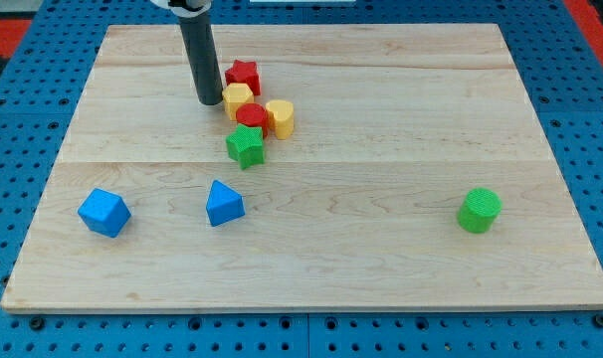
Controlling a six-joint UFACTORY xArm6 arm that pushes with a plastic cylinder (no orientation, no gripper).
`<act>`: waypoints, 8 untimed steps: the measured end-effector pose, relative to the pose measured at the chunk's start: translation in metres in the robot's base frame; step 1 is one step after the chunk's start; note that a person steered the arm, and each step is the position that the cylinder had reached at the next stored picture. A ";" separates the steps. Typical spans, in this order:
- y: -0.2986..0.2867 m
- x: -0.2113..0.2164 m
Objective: Slide red star close to red circle
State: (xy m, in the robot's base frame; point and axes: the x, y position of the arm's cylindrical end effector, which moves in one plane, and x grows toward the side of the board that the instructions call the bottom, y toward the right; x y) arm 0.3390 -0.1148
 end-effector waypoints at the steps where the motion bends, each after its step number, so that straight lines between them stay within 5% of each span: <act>1: 0.030 0.000; 2: 0.025 -0.005; 3: -0.055 -0.021; 4: -0.074 -0.067; 5: -0.042 -0.095; 6: 0.064 -0.091; 8: 0.038 -0.074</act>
State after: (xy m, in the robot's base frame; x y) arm 0.2647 -0.0770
